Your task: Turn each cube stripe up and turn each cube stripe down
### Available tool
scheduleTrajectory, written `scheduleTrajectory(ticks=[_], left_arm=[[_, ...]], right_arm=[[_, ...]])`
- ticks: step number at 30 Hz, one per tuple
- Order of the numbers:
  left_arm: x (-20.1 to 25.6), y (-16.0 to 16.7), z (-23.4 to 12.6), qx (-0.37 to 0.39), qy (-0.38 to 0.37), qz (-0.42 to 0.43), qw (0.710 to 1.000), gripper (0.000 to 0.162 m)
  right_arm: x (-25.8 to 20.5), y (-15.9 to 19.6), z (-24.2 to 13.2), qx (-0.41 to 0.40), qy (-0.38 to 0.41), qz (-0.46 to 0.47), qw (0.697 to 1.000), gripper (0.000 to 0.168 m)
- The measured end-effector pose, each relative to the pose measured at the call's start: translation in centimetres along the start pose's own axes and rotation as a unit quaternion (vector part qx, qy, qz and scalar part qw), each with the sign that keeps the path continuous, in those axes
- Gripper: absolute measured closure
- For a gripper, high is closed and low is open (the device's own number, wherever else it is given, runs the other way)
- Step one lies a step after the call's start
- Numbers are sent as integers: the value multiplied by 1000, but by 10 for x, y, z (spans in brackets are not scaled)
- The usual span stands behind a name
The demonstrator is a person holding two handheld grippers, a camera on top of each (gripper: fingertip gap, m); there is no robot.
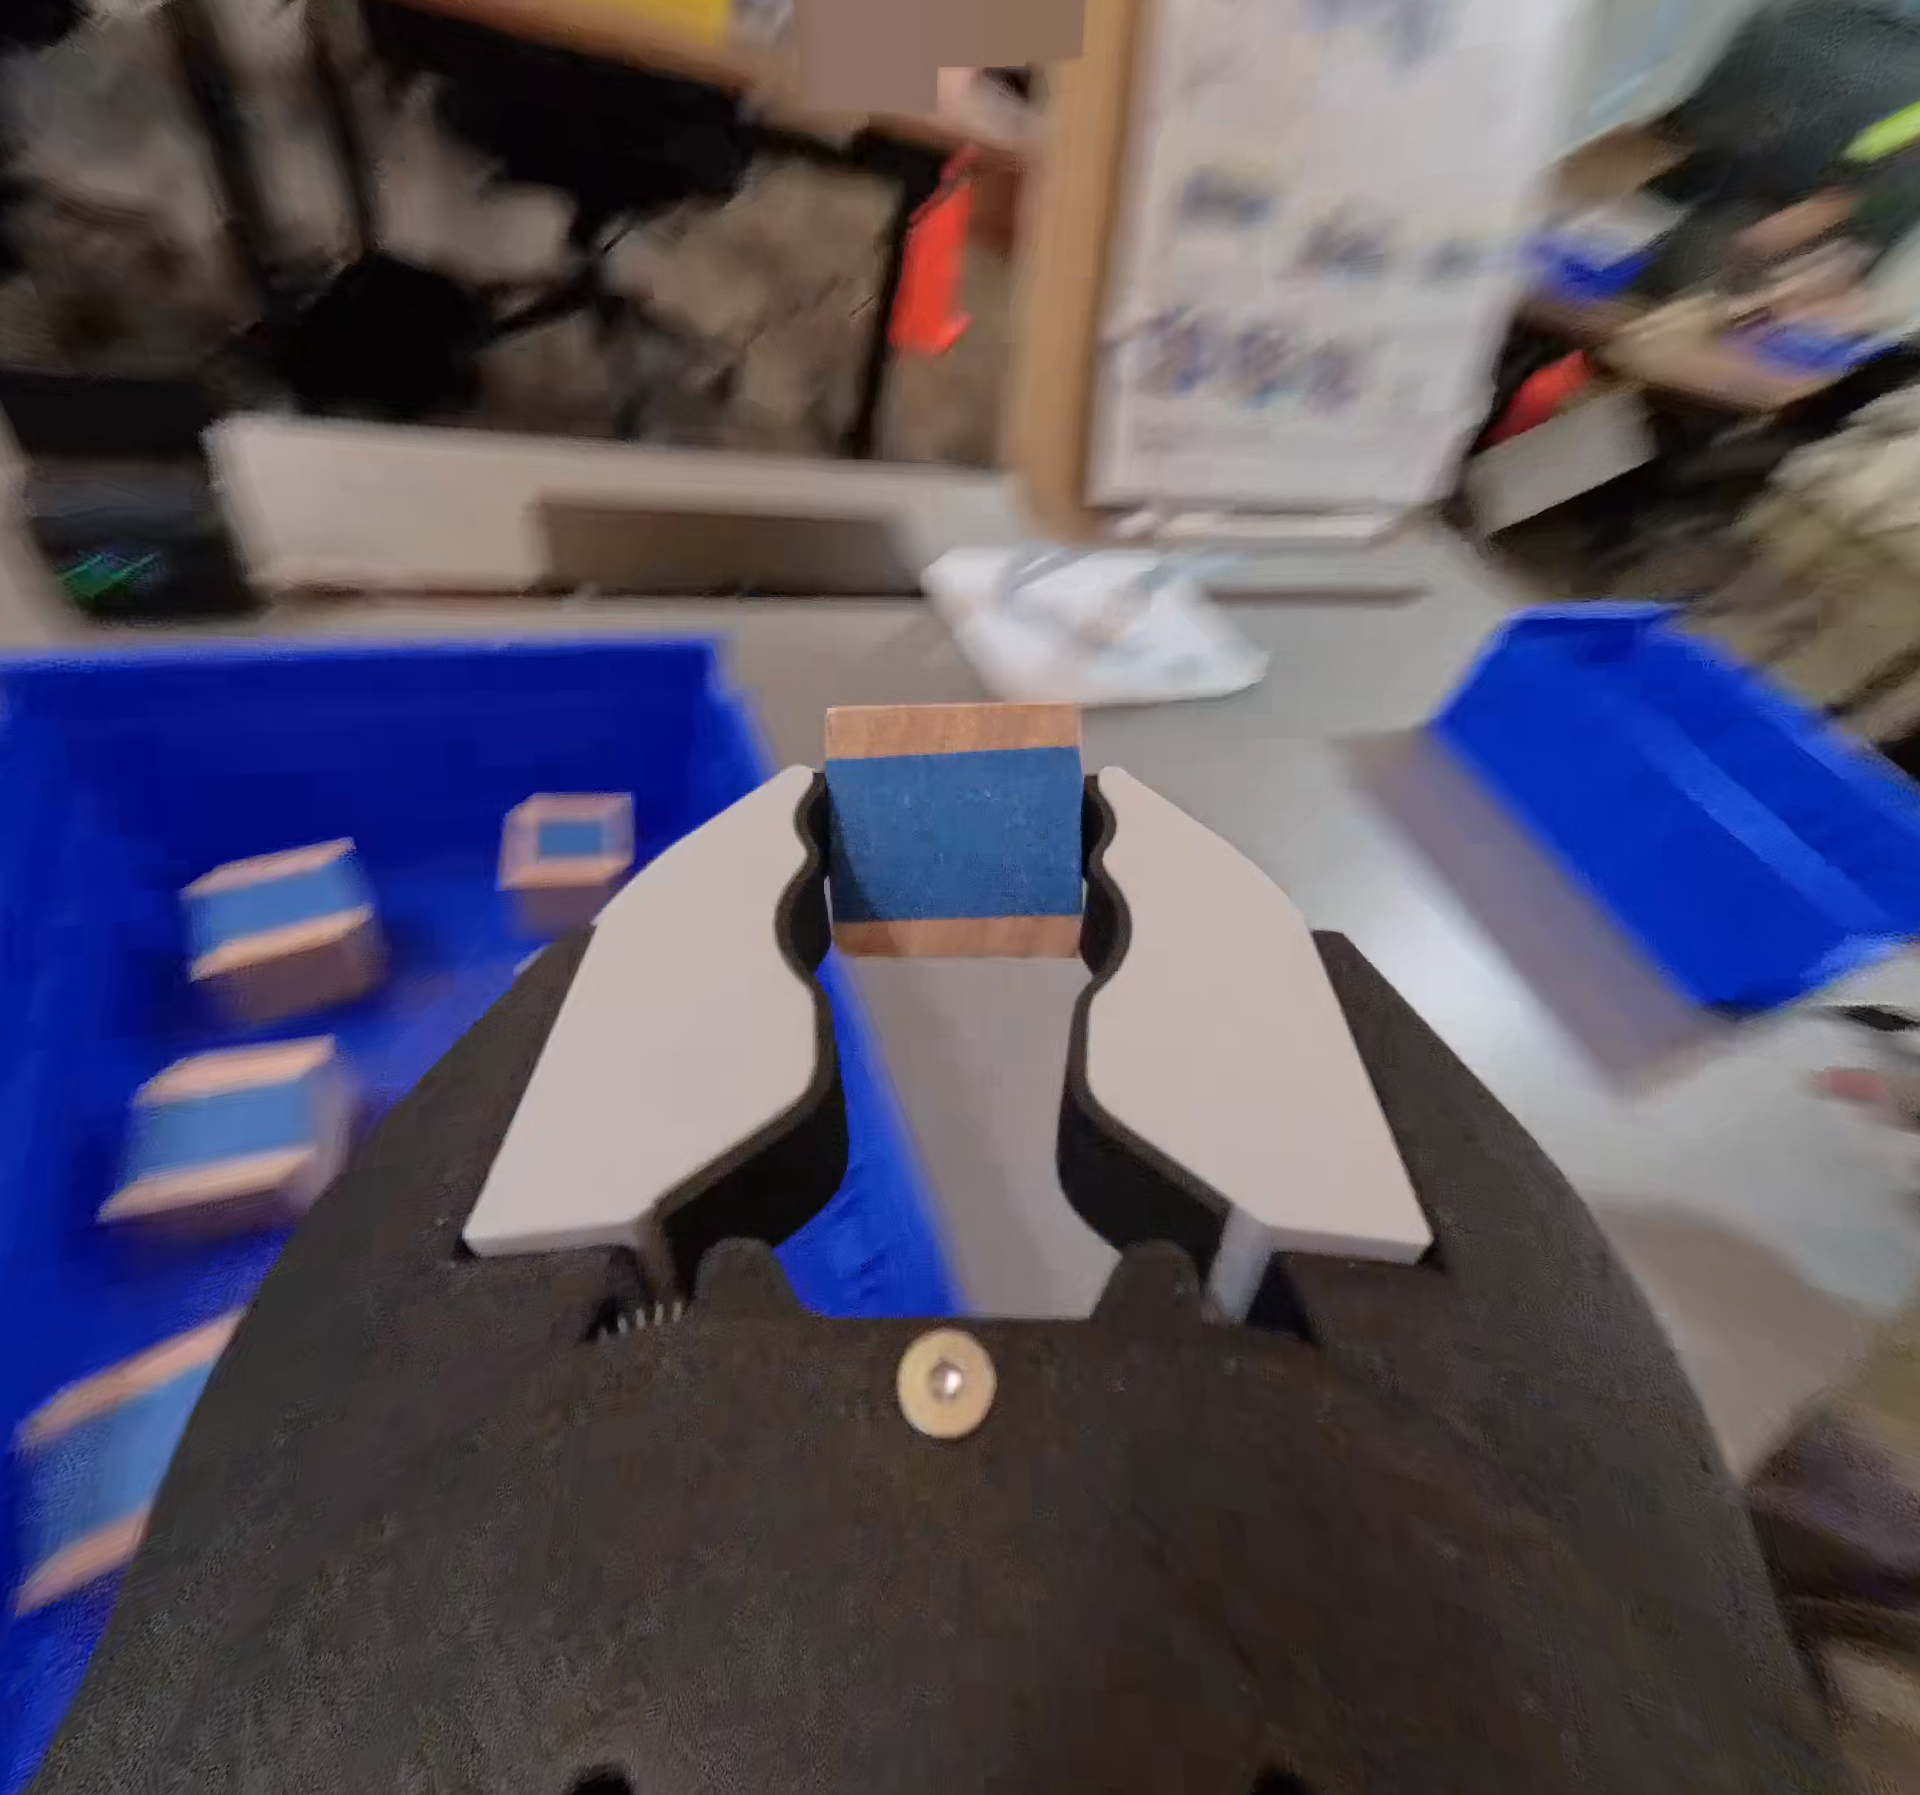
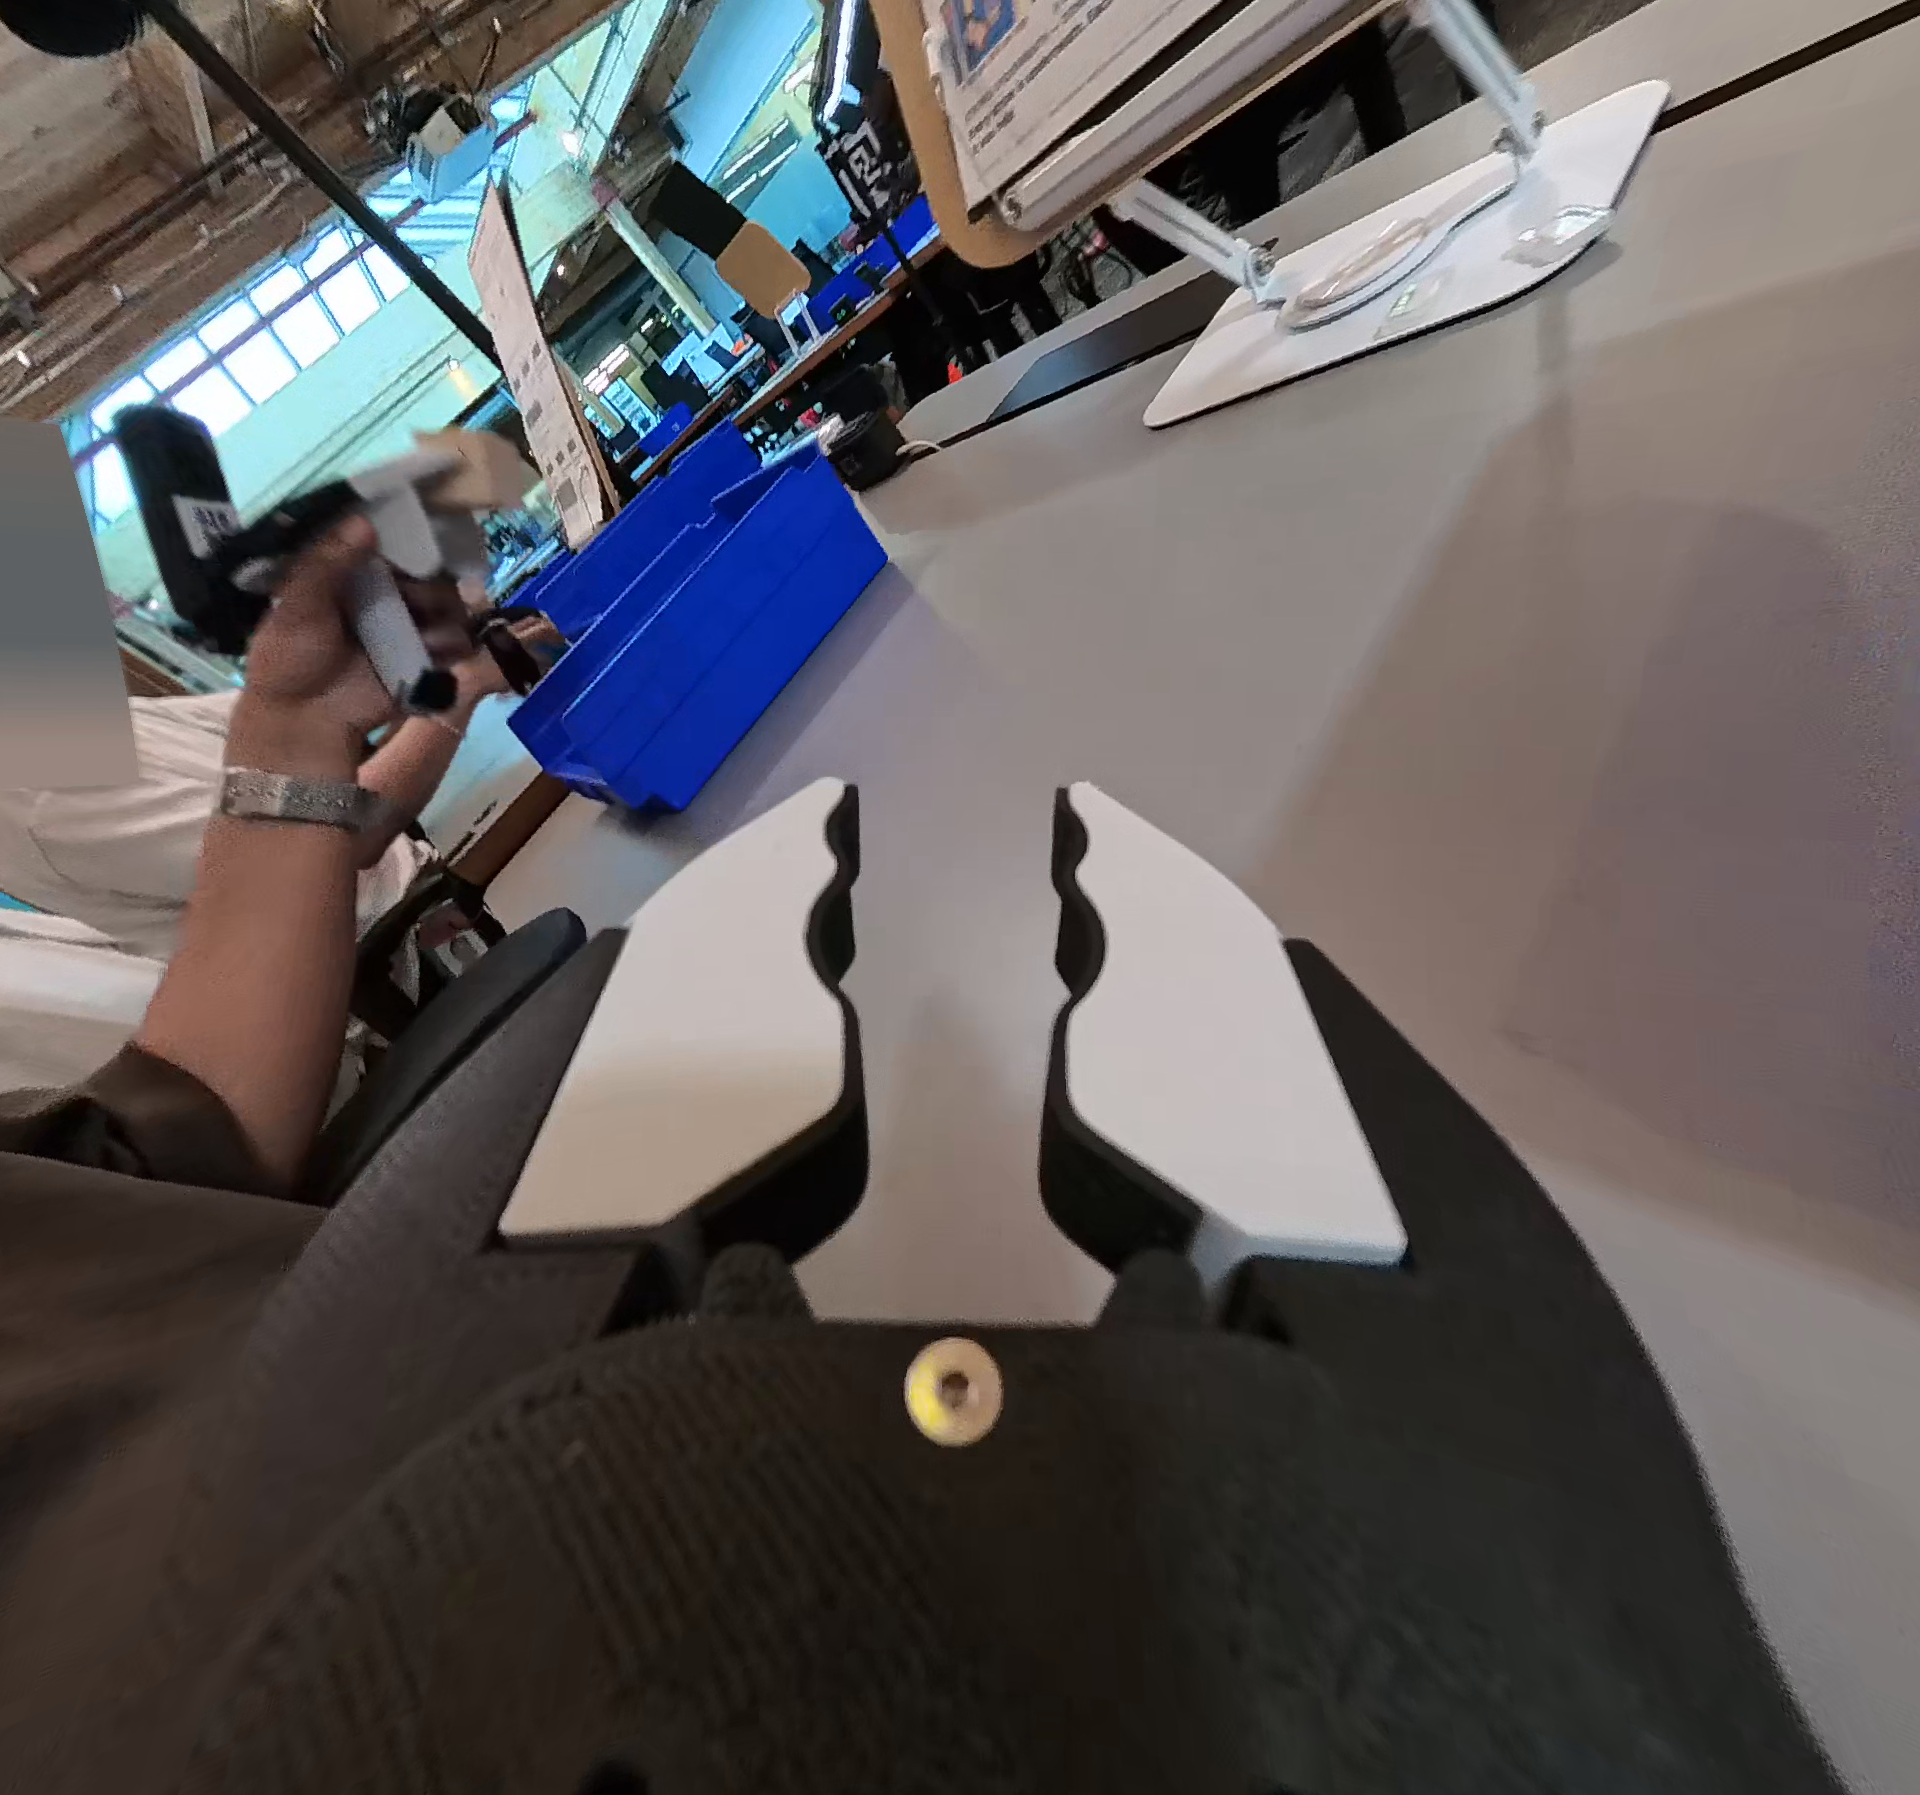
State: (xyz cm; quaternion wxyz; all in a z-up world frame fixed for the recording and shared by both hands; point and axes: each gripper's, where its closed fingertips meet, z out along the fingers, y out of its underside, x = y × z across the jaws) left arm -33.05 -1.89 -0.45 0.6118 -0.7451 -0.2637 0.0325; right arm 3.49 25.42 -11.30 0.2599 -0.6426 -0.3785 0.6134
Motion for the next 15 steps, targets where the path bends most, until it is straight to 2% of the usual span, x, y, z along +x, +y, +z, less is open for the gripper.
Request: scheduleTrajectory(ticks=[3, 5, 7, 10, 12, 15], left_arm=[[79, -27, -6, 78, 172, -30, 982, 117], [132, -27, -5, 94, 288, -53, 952, 117], [179, -15, 0, 104, 373, -58, 920, 117], [228, 14, 22, 140, 389, -27, 910, 117], [264, 45, 33, 112, 426, -35, 897, 117], [313, 88, 38, 54, 503, -92, 857, 117]], right_arm=[[-12, 6, 9, -15, -14, -22, 1000, 132], [-25, 7, 15, -14, -33, -32, 999, 131], [-41, 7, 20, -4, -62, -29, 998, 127], [-72, 14, 28, -5, -127, 2, 992, 105], [-91, 24, 33, -17, -157, 11, 987, 93], [-111, 30, 38, -10, -176, -11, 984, 89]])
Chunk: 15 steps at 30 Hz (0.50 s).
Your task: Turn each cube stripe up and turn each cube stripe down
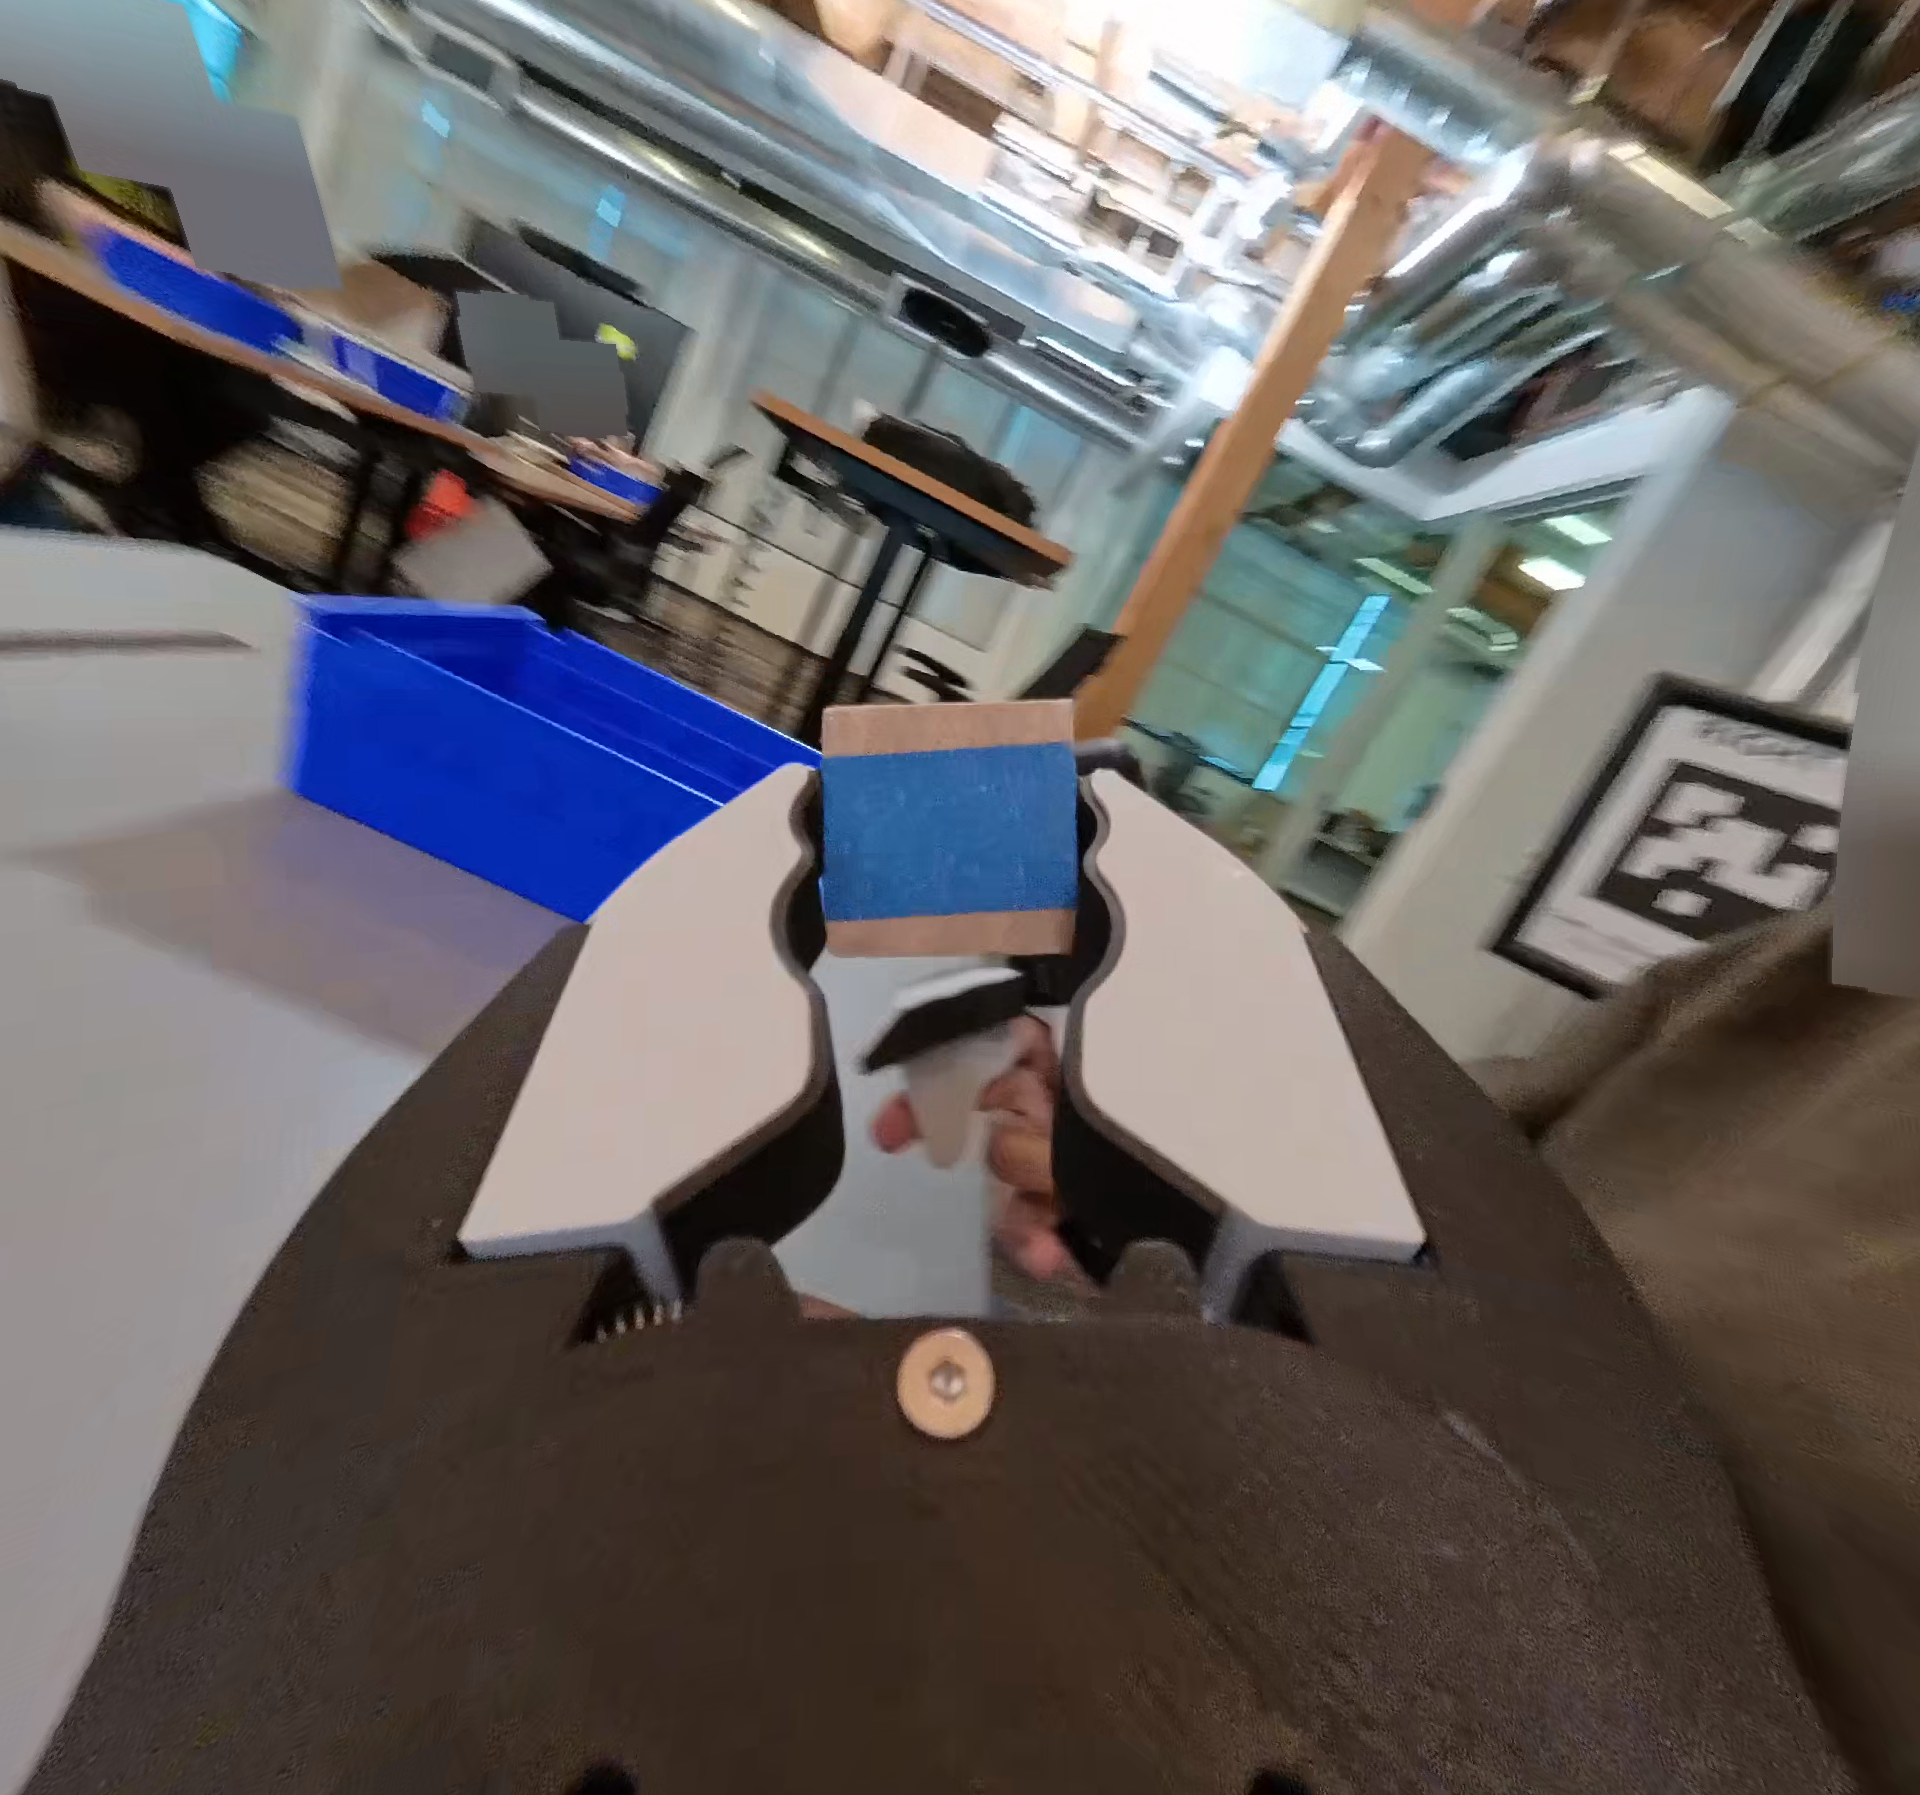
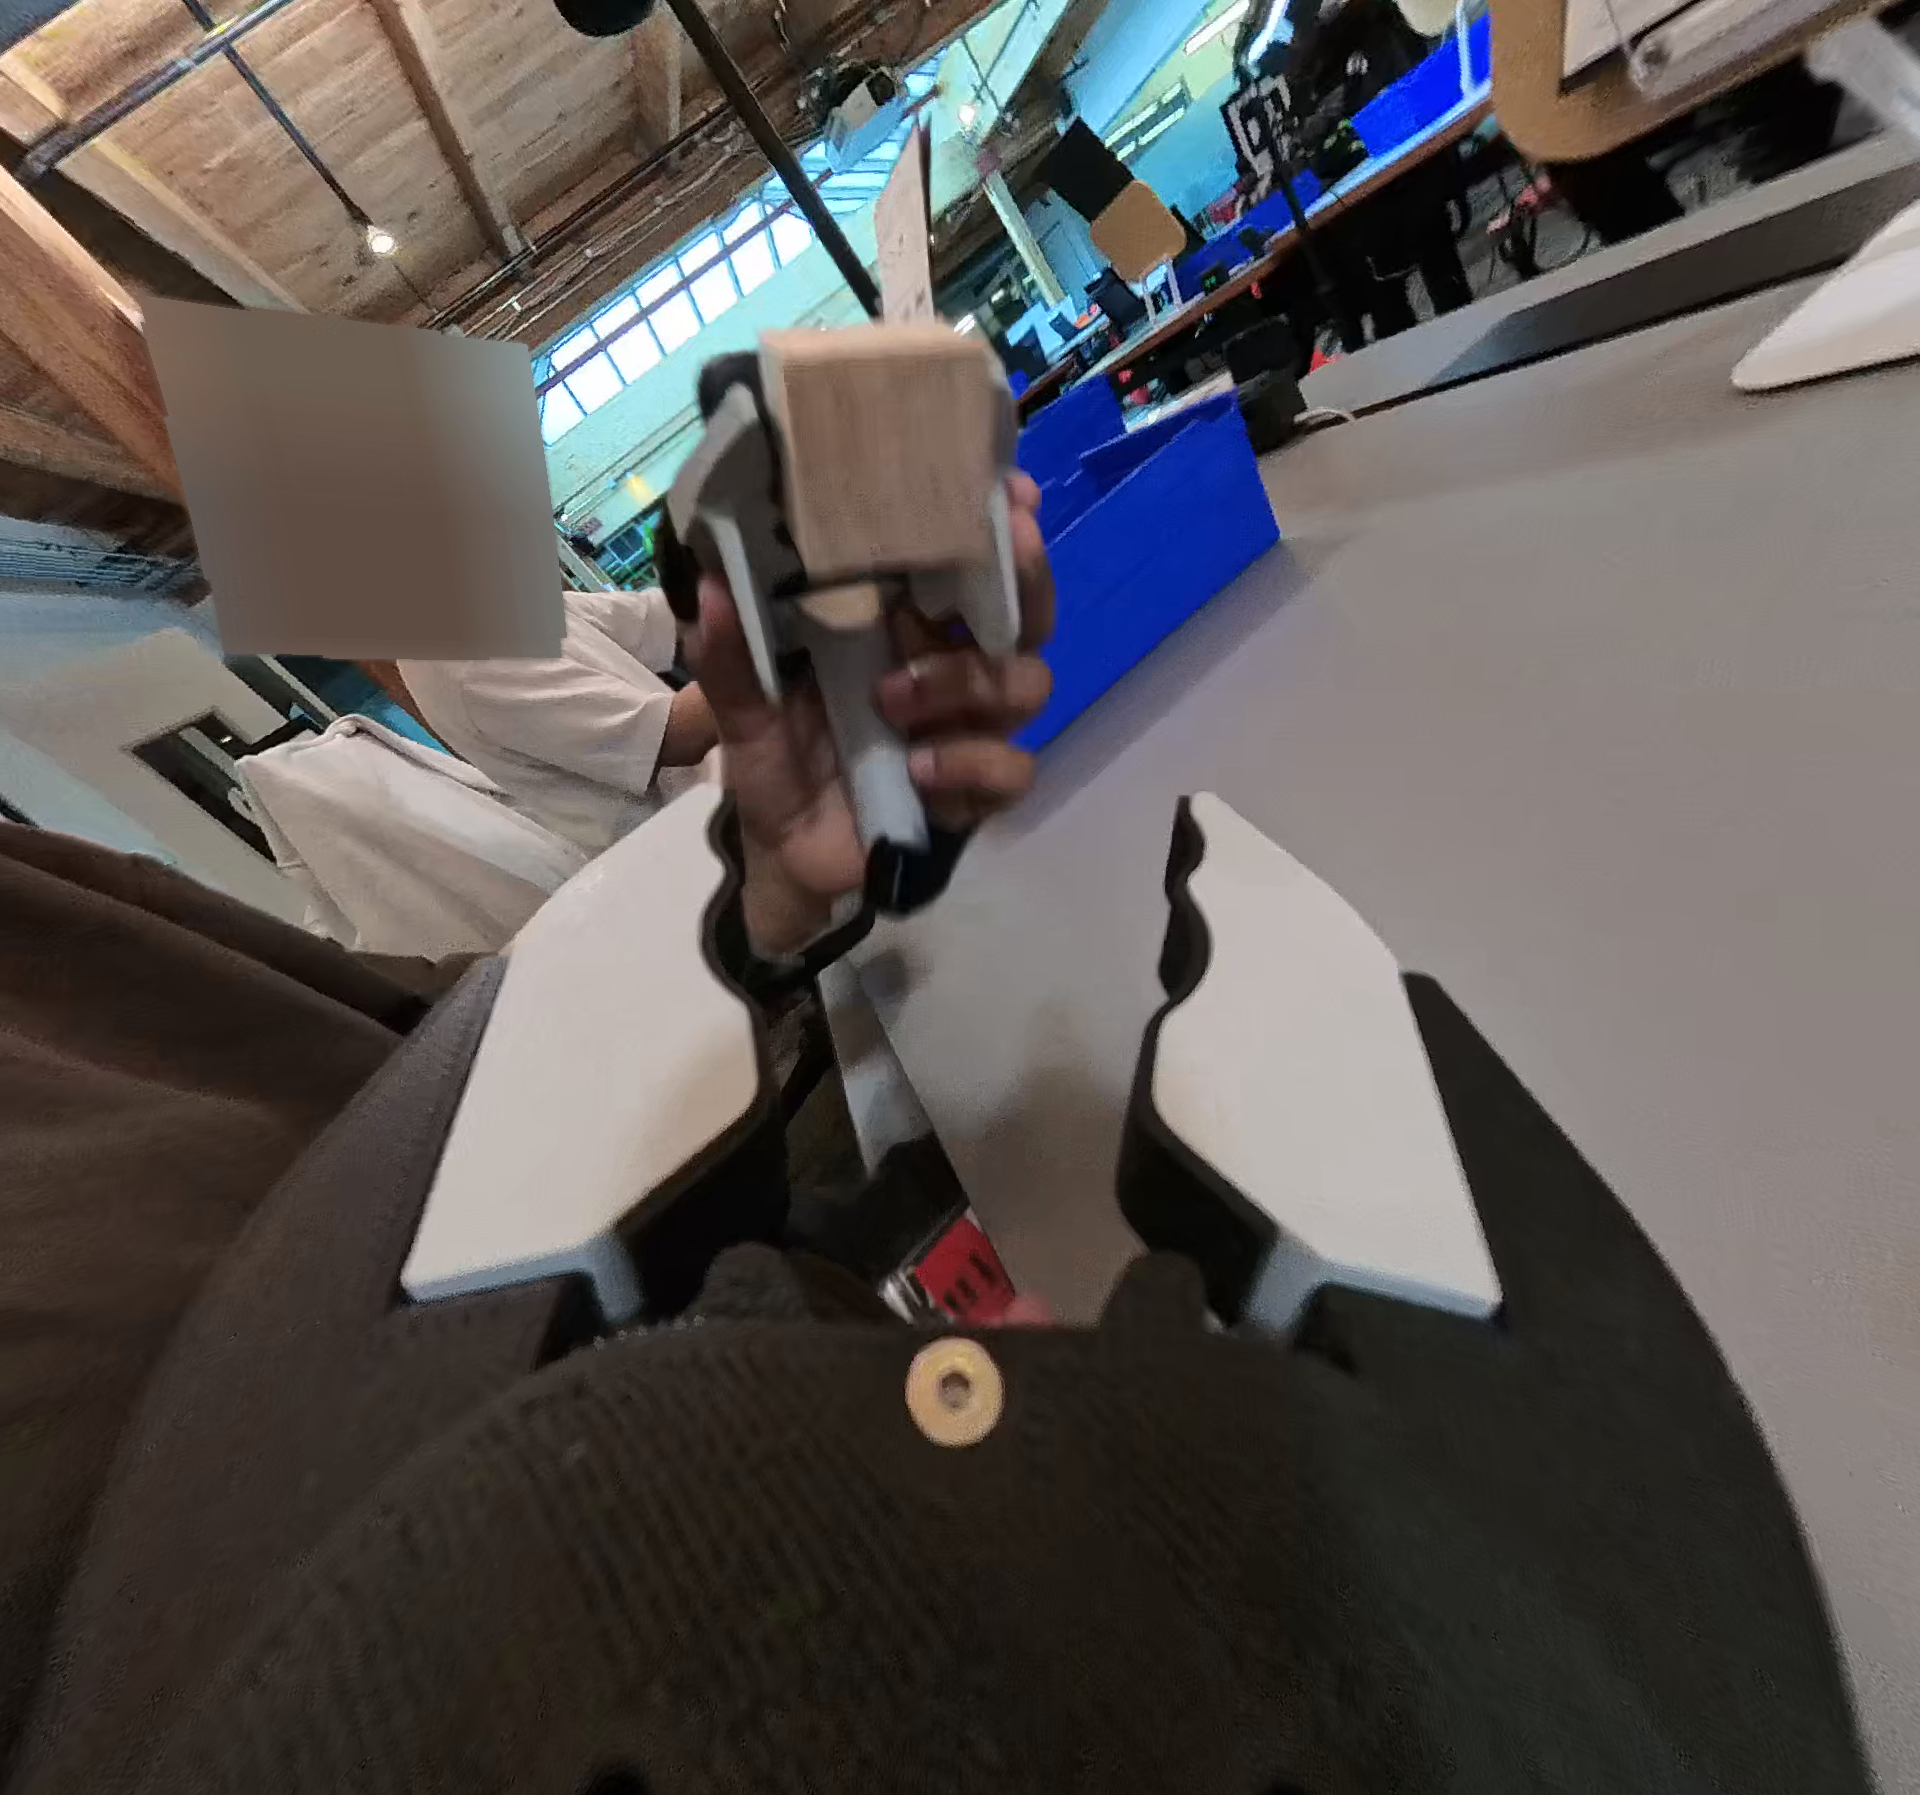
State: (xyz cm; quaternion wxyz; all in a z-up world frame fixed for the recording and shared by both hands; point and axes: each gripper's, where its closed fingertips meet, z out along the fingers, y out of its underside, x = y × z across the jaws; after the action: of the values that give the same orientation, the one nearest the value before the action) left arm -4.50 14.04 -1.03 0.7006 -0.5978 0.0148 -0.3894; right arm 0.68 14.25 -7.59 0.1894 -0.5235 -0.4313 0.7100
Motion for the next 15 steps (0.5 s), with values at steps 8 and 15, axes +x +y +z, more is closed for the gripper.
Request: scheduleTrajectory(ticks=[8, 15], left_arm=[[21, 53, 33, -16, 65, -104, 992, 118], [21, 64, 35, -30, 66, -106, 992, 118]], right_arm=[[-7, -17, -2, 58, -25, 17, 998, 92], [-10, -12, -1, 28, -51, 11, 998, 123]])
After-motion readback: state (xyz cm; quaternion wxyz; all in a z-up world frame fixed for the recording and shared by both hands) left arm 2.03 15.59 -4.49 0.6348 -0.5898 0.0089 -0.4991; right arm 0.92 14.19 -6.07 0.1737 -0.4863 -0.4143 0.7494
